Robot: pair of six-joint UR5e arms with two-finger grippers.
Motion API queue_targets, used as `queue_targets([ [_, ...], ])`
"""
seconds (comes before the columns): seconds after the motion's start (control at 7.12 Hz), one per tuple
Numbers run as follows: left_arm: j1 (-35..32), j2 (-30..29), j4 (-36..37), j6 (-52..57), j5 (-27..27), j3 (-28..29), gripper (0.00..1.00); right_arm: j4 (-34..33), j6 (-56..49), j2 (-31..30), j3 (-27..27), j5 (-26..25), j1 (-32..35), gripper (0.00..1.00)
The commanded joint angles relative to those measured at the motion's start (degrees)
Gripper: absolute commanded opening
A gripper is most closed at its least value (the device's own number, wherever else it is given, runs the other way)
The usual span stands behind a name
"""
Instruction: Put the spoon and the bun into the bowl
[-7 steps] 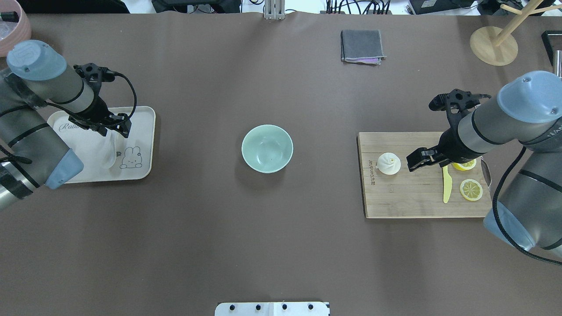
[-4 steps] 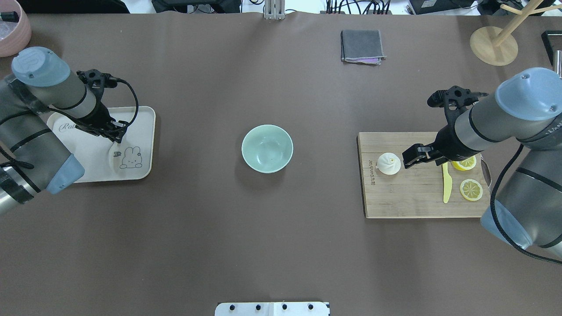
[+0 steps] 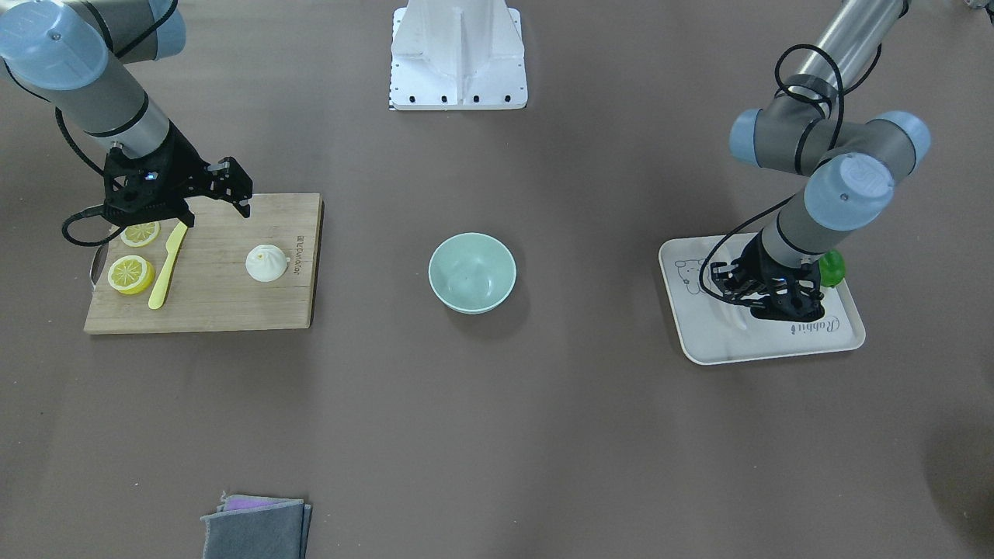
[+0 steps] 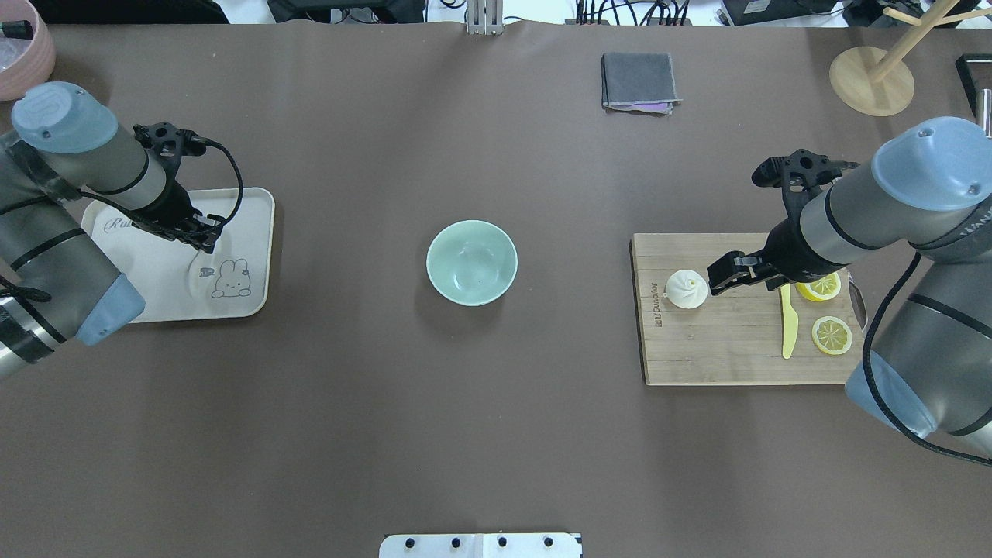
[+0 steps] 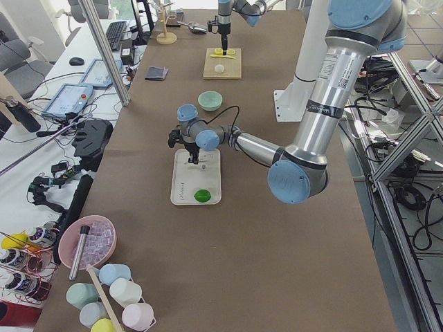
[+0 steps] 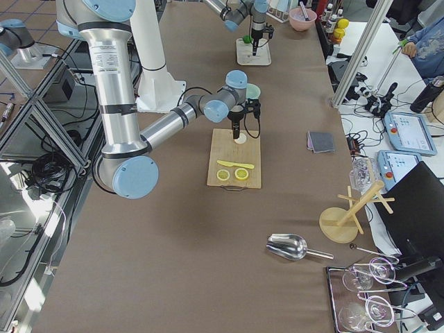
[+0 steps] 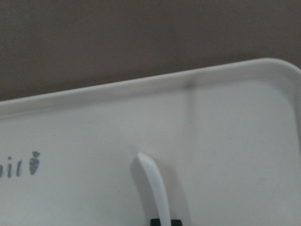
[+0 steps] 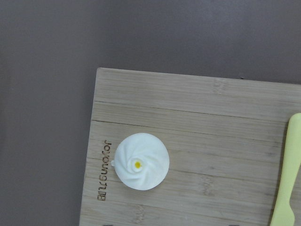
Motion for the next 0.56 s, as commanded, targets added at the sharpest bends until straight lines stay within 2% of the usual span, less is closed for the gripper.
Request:
queue_targets([
  [0.0,0.0,-4.2,0.9,-3.5,-0.2,-3.4,0.00,0.0,0.0,0.4,-0.7,-2.1,-0.1,0.86],
  [0.14,0.9,-8.1,1.5,-8.6,-0.2,-3.3,0.00,0.0,0.0,2.1,-2.5,-2.3,-0.3,0.86],
  [0.42,7.5,-14.7,1.5,-19.0,1.3,-2.5,0.00,0.1,-0.2,3.4,-5.6,-2.4,-1.5,0.85],
])
